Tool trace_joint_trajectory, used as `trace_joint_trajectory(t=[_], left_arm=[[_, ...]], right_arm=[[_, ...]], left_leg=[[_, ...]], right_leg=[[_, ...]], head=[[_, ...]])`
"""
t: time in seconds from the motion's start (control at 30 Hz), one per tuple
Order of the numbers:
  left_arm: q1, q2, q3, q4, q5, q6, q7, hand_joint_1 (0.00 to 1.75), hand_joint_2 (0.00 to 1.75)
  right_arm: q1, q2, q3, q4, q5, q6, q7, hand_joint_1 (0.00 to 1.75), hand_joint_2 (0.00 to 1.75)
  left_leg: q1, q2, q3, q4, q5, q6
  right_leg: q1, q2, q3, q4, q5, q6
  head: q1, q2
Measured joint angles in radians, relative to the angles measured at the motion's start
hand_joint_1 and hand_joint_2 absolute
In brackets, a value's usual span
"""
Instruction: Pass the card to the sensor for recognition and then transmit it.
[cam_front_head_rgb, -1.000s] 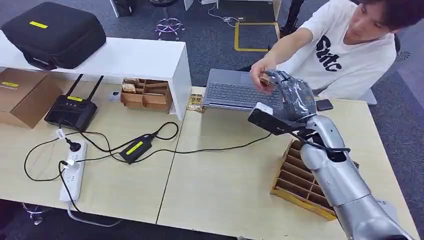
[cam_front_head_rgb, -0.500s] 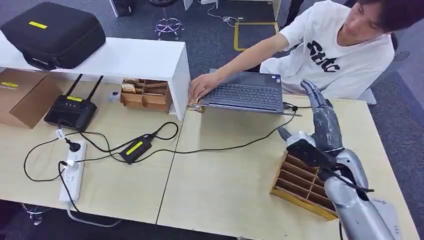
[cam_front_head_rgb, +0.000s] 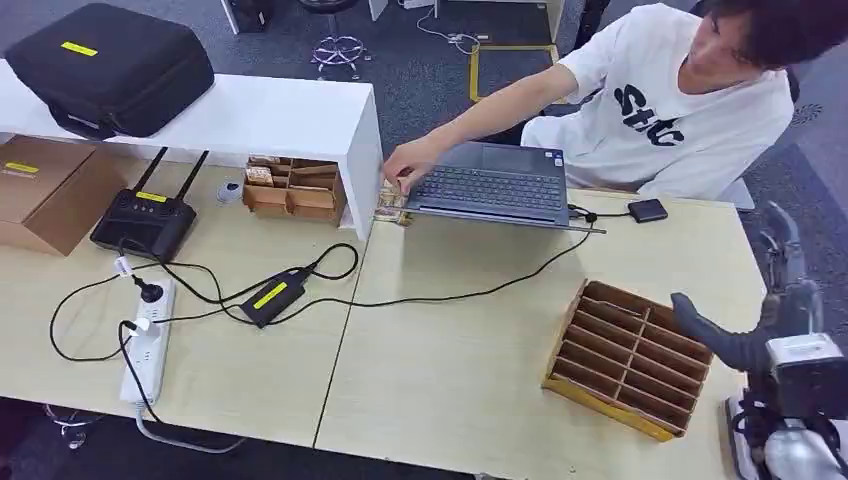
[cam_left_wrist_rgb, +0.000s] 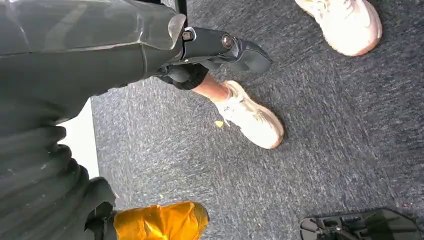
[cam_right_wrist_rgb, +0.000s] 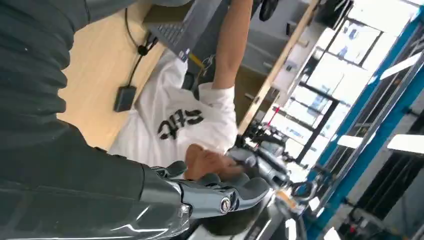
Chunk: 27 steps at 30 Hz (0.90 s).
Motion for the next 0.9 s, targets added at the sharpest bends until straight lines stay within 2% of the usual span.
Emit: trace_joint_trajectory(t=[0.23,0.47,0.77,0.9], left_arm=[[0.001,-0.001,0.011,0.000,0.000,0.008,0.005,0.00,0.00],[0.001,-0.003,0.018,0.000,-0.010,0.011,0.016,0.00,0.00],[-0.003,-0.004,0.021,0.000,-0.026,0.010,0.016,0.00,0.00],[-0.004,-0.004,0.021,0.000,-0.032,0.010,0.016,0.00,0.00]], right_arm=[[0.029,0.064,-0.236,0.013,-0.265,-0.004,0.053,0.00,1.75],[0.033,0.124,-0.434,0.054,-0.487,0.000,0.095,0.00,1.75],[-0.008,0.126,-0.635,0.271,-0.626,0.071,0.141,0.00,1.75],[-0.020,0.125,-0.716,0.367,-0.690,0.053,0.142,0.00,1.75]], left_leg=[[0.000,0.000,0.000,0.000,0.000,0.000],[0.000,0.001,0.000,0.000,0.000,0.000],[-0.001,0.001,0.000,0.000,0.000,0.001],[-0.001,0.001,0.001,0.000,0.000,0.001]], right_leg=[[0.000,0.000,0.000,0.000,0.000,0.000],[0.000,0.001,0.000,0.000,0.000,0.000],[-0.001,0.001,0.000,0.000,0.000,0.000],[-0.001,0.001,0.000,0.000,0.000,0.000]], head=[[0.000,0.000],[0.000,0.000],[0.000,0.000],[0.000,0.000]])
